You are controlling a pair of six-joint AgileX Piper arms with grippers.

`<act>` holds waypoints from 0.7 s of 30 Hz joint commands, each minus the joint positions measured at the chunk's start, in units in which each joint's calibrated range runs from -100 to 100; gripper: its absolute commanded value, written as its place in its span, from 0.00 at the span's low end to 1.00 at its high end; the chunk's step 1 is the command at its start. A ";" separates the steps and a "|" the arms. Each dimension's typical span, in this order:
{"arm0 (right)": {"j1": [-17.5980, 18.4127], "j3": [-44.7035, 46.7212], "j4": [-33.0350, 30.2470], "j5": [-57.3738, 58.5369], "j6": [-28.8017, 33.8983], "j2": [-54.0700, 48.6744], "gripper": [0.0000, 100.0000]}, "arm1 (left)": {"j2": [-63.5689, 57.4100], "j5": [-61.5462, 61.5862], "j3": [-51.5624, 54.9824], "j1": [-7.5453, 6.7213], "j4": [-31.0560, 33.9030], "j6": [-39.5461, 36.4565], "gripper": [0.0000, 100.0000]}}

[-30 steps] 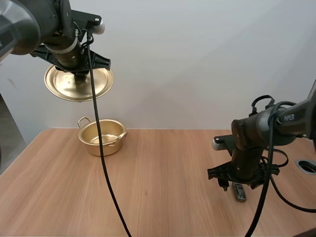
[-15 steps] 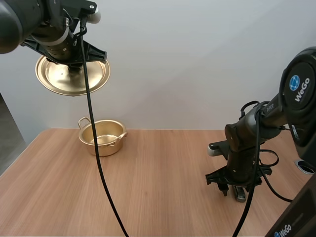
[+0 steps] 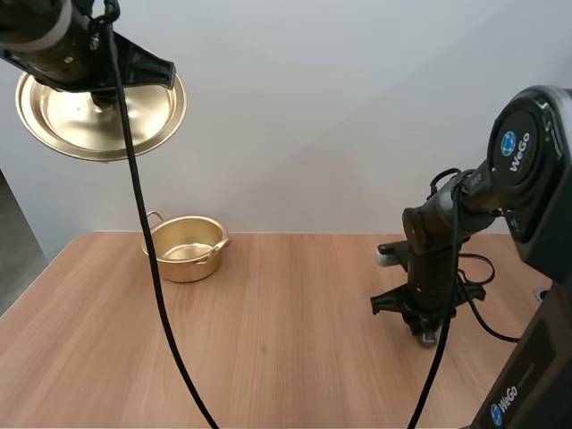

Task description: Open the pot, put the car inside, and close it

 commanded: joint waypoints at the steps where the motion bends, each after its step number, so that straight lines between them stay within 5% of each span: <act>1: 1.56 -14.92 7.34 5.86 -7.93 -2.82 0.00 | -9.31 6.28 -0.04 -0.01 -0.04 0.02 0.00; 7: 6.13 -34.55 20.43 16.48 -15.09 -4.07 0.00 | -19.49 16.04 -0.04 -0.01 -0.04 0.02 0.00; 21: 19.24 -47.57 21.44 10.77 -15.49 -2.40 0.00 | -29.33 16.95 -0.21 -0.01 4.46 0.02 0.00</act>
